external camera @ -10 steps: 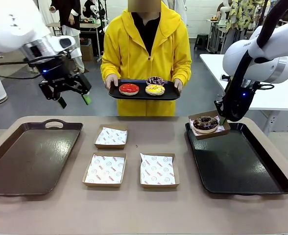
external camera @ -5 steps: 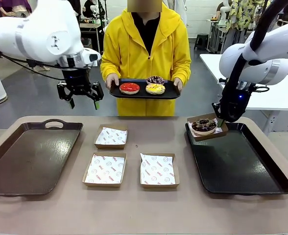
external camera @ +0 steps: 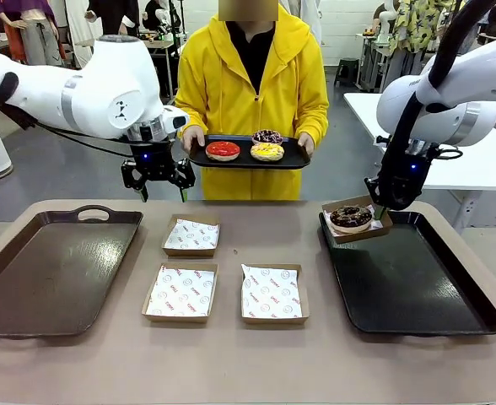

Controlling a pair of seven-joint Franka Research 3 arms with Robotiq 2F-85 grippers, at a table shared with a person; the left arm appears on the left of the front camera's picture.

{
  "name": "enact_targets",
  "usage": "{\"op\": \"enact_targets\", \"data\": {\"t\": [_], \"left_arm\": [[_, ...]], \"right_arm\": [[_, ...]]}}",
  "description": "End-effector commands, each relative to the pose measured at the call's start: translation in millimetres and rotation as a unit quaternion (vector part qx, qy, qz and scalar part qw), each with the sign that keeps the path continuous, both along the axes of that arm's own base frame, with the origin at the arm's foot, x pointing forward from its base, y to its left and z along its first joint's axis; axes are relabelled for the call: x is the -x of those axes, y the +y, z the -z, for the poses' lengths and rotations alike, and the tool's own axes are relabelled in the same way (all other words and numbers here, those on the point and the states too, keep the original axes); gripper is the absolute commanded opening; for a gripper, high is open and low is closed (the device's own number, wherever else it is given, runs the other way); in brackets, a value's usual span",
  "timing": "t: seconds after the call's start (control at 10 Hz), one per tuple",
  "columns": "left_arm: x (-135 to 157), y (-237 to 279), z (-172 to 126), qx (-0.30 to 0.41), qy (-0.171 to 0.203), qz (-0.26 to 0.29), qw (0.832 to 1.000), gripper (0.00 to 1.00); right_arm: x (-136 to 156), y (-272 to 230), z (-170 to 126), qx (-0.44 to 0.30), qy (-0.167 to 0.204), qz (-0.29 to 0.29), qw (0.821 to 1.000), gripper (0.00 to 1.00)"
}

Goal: Individually package the donuts and arrange them on the tray.
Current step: Place the picked Paper togo box on the Handle tray while simultaneously picking up another Paper togo box from the table with the other hand.

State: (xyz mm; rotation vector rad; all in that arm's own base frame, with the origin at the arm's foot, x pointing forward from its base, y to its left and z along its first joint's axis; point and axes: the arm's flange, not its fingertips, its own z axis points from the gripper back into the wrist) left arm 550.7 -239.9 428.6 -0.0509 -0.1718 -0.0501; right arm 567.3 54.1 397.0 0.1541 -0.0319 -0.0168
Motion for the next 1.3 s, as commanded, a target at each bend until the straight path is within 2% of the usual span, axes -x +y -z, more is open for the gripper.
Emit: {"op": "enact_targets", "data": {"t": [0.0, 0.6, 0.7, 1.0, 1.2], "left_arm": [[3, -2, -1, 0.005, 0.005, -0.006, 1.0, 1.0], [0, 0, 0, 0.0, 0.0, 0.0, 1.0, 1.0], [-1, 0, 3, 0.001, 0.002, 0.0, 1.0, 1.0], [-25, -1, 35, 0.003, 0.021, -0.001, 1.0, 1.0], [-31, -2, 50, -0.002, 0.019, -0.005, 1.0, 1.0]], "right_arm": [[-6, -5, 1, -0.003, 0.006, -0.001, 1.0, 0.02], [0, -1, 2, 0.0, 0.002, 0.001, 1.0, 0.02], [-2, 9, -1, 0.024, -0.013, 0.004, 1.0, 0.02], [-9, 15, 6, 0.04, -0.02, 0.018, 0.999, 0.02], [-16, 15, 13, 0.042, -0.015, 0.026, 0.999, 0.02]]}}
